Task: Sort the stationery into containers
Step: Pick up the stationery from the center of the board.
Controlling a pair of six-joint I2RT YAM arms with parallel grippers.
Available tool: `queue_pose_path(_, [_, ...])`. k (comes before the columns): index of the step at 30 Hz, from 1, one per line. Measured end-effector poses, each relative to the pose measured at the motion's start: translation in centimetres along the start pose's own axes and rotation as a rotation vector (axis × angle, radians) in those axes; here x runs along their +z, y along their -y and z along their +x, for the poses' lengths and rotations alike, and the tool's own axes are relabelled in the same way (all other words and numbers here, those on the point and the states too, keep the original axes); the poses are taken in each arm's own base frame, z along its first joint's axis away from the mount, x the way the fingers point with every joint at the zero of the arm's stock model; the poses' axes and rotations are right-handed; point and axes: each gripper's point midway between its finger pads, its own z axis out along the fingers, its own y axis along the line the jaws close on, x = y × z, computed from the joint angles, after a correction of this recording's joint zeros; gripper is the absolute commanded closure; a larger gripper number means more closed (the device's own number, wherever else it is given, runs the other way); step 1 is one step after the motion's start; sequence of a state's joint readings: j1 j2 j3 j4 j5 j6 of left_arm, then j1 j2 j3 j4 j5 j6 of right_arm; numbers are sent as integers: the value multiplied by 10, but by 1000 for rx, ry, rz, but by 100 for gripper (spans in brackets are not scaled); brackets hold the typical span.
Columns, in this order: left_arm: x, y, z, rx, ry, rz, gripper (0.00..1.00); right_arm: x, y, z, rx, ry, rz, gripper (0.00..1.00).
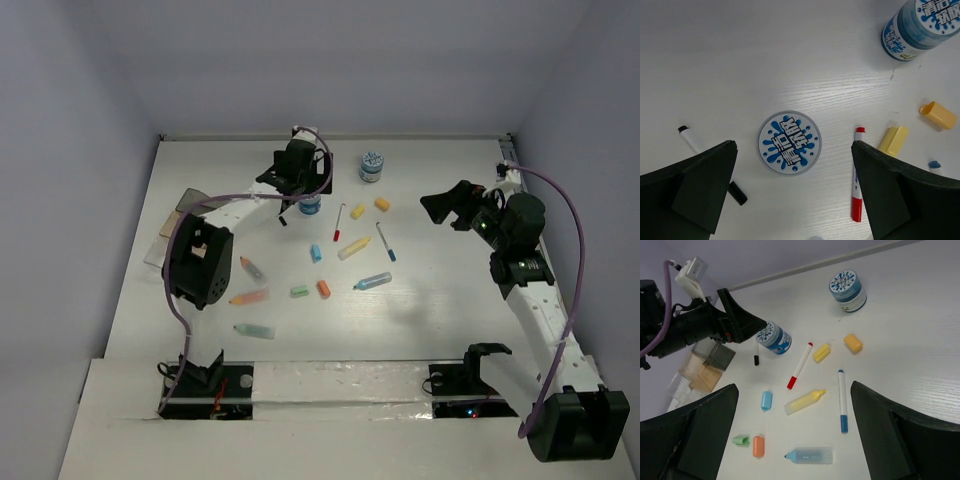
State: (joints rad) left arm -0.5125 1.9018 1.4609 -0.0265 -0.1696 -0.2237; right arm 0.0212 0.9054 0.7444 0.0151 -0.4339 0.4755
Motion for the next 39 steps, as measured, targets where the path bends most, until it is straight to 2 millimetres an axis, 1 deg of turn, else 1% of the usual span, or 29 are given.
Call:
queue_pose_path(4, [12,-4,10,25,-28,-27,5,0,0,0,0,-1,-1,0])
queue_pose_path(5, [14,-5,13,29,-35,-32,8,0,0,0,0,-2,-1,0])
queue_pose_path(10, [26,-10,27,51,-69,-57,13,2,1,3,4,-13,-5,0])
queue_pose_path(13, [34,-12,37,57,-89,-63,18,2,1,4,6,-17,-6,0])
queue_pose_path(14, [36,-12,41,59,-98,-66,22,2,0,4,6,-18,-8,0])
queue_pose_path(16, [39,-13,47,63,-112,-69,26,2,0,4,5,-19,-11,0])
queue_pose_path(17, [41,-14,50,64,-117,-71,30,2,0,4,5,-20,-12,0])
queue_pose_path(19, [42,-14,51,64,-121,-70,36,2,-1,4,5,-21,-15,0])
queue_pose_path(20, [43,-13,51,63,-121,-69,44,2,-1,5,5,-22,-16,0])
queue_pose_path(22, [43,-13,50,64,-120,-71,54,2,-1,5,5,-23,-18,0])
queue_pose_path(23, [42,-14,50,67,-122,-71,63,2,-2,5,5,-23,-19,0])
queue_pose_path(26, [42,-13,51,66,-123,-75,69,2,-2,5,5,-25,-22,0])
queue_pose_path(29, [40,-15,51,69,-128,-86,70,2,-3,6,5,-27,-26,0])
queue_pose_path(32, [23,-19,38,70,-118,-103,71,2,-7,6,1,-27,-43,0])
queue_pose_path(34, [1,-22,18,68,-84,-119,71,2,-9,6,-3,-27,-59,0])
queue_pose_path(35, [-14,-24,4,61,-52,-125,71,2,-10,6,-4,-29,-64,0])
queue_pose_path(37, [-54,-32,-26,37,25,-136,70,3,-12,8,-3,-37,-73,0])
queue_pose_path(39, [-101,-46,-57,-5,125,-144,70,3,-13,10,-2,-43,-80,0])
